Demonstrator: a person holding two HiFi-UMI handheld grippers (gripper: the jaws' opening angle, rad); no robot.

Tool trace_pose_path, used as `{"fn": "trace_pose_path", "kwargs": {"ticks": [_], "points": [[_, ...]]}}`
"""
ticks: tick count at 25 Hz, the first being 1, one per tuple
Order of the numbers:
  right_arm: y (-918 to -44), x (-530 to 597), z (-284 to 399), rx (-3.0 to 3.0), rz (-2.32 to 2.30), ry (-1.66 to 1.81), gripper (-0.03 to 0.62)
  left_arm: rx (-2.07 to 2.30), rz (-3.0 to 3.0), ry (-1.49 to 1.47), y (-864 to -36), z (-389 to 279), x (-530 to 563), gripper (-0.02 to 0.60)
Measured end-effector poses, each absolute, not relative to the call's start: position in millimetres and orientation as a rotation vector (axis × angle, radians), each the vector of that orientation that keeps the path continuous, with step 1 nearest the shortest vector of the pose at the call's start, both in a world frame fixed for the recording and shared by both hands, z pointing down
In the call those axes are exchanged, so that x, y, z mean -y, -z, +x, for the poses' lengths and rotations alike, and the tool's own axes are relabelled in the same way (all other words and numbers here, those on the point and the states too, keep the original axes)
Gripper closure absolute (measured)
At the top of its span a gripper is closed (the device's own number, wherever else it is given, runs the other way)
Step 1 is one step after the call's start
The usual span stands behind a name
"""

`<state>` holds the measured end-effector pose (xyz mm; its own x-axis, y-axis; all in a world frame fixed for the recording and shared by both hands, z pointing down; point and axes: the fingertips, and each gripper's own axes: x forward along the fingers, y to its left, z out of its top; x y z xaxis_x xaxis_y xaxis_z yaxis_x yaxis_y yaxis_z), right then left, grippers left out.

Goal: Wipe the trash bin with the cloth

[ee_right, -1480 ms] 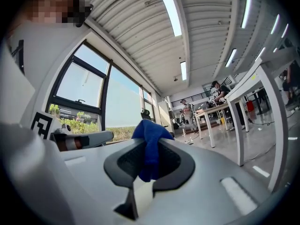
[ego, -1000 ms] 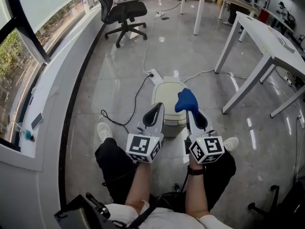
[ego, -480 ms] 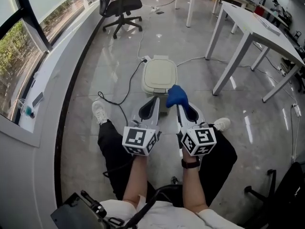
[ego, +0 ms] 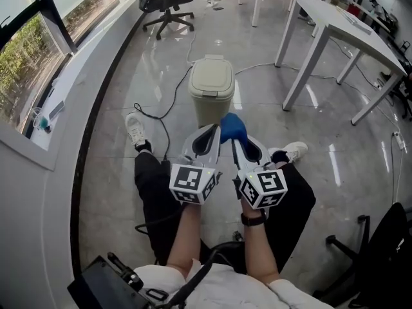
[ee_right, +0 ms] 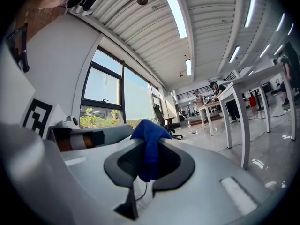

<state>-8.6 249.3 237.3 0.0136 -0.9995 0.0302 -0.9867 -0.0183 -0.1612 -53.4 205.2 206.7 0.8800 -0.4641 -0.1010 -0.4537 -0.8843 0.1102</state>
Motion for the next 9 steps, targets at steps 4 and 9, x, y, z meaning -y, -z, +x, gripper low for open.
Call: {"fn": "trace_pose_path", "kwargs": {"ticks": [4,9], "points": [[-234,-242,8,-2.136,-2.162,0.223,0.557,0.725,2.96,0.177,-202,-33,-197,0.58],[-175,-249,97,-2.147,-2.165,0.247,0.557,0.788,2.916,0.188,-145,40,-198,0.58]]}}
